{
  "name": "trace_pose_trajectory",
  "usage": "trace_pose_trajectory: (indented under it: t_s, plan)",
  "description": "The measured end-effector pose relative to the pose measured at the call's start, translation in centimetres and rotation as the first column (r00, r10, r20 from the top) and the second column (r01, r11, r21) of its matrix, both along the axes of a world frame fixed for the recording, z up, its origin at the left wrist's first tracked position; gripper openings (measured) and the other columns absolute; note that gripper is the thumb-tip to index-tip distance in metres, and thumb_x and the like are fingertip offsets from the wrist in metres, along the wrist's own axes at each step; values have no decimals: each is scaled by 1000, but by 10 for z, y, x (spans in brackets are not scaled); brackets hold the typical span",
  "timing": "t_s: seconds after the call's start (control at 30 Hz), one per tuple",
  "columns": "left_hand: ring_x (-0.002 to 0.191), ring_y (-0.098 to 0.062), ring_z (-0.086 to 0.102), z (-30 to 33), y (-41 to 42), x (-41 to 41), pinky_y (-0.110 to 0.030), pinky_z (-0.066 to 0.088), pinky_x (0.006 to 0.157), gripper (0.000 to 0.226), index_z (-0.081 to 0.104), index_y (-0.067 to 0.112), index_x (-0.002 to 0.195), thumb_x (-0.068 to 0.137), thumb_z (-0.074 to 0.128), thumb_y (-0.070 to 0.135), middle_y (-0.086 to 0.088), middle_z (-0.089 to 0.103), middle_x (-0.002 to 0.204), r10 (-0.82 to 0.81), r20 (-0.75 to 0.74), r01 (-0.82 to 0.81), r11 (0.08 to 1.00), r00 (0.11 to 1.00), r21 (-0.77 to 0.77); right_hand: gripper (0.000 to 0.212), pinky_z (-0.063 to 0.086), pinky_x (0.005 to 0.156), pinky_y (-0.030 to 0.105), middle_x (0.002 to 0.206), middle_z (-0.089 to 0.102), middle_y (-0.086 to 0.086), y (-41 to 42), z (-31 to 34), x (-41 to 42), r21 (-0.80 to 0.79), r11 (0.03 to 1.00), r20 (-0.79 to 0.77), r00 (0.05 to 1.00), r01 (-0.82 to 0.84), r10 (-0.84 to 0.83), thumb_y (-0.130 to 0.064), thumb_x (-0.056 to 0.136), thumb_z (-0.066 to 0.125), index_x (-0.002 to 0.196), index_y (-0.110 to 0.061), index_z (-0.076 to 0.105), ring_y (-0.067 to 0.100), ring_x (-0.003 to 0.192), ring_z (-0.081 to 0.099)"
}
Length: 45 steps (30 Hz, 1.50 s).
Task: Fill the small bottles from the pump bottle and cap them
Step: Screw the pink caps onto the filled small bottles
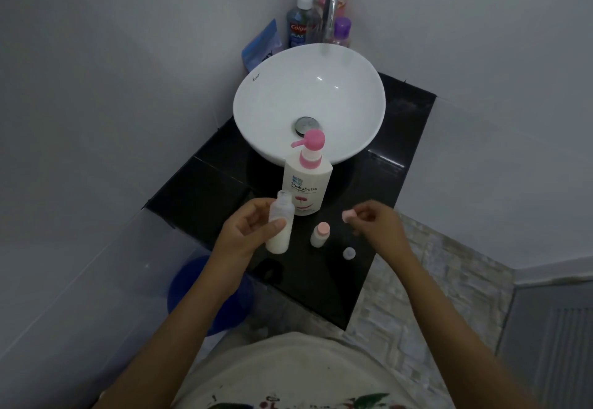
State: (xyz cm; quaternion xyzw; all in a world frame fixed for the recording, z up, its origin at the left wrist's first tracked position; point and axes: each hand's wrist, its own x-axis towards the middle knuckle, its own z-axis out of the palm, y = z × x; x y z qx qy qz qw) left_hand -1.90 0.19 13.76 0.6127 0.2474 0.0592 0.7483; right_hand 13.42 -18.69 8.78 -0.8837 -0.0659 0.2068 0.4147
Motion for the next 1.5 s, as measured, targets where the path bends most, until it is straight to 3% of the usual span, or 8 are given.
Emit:
trace_pose_trajectory:
  t_s: [0.23,0.47,0.63,0.77,0.93,1.07,1.2,1.5]
  plan:
    - [86,1,67,0,-6,3,-13,53,68,26,64,15,106,82,65,5,6,70,96,-140,7,140,989,990,55,21,50,62,11,87,73,4,4,86,-40,397,898,-21,977,-189,214,-9,81,68,103,-8,67,6,69,69]
    - [95,-3,64,2,-9,2,-12,51,72,27,65,15,110,84,64,10,2,68,106,-235,-8,233,960,972,155,26,57,84,30,99,72,3,2,83,-49,292,900,38,944,-324,328,-8,81,69,105,-17,67,15,87,69]
    - [90,3,63,4,-10,-2,-10,50,70,26,66,16,110,84,64,10,4,67,105,-257,-3,255,955,966,154,15,56,68,20,77,72,-2,5,87,-49,171,920,21,935,-351,353,-29,85,64,92,-17,69,10,65,67]
    - [90,4,63,8,-10,-2,-10,51,71,25,66,21,106,84,65,10,6,67,102,-265,13,258,948,964,186,39,52,62,19,71,68,-4,12,93,-54,58,928,27,930,-369,368,-53,84,48,87,-19,66,6,58,62]
    - [90,3,62,11,-5,-6,-11,51,72,25,66,20,105,83,65,8,3,67,102,-257,31,247,951,966,187,16,56,69,22,88,68,-8,7,97,-50,124,883,85,891,-454,446,-25,86,63,102,-25,61,10,72,66]
    - [93,1,63,10,-6,-9,-13,52,73,26,66,24,105,82,66,11,5,67,104,-278,31,266,942,960,204,25,53,59,23,69,67,-3,14,94,-58,18,930,115,925,-368,363,-45,89,51,82,-24,64,8,56,62]
    - [94,0,62,10,-4,-12,-13,52,74,27,66,21,107,82,66,12,4,67,105,-272,36,259,944,962,206,17,57,69,28,87,68,-5,6,97,-57,134,872,82,882,-472,464,-30,86,62,103,-29,59,14,73,67]
    - [96,-3,62,9,-7,-18,-15,52,76,30,67,20,108,78,67,19,-4,65,110,-272,47,258,944,961,204,18,57,69,25,90,66,-9,4,93,-69,146,872,94,884,-467,458,-29,87,61,104,-30,59,13,75,66]
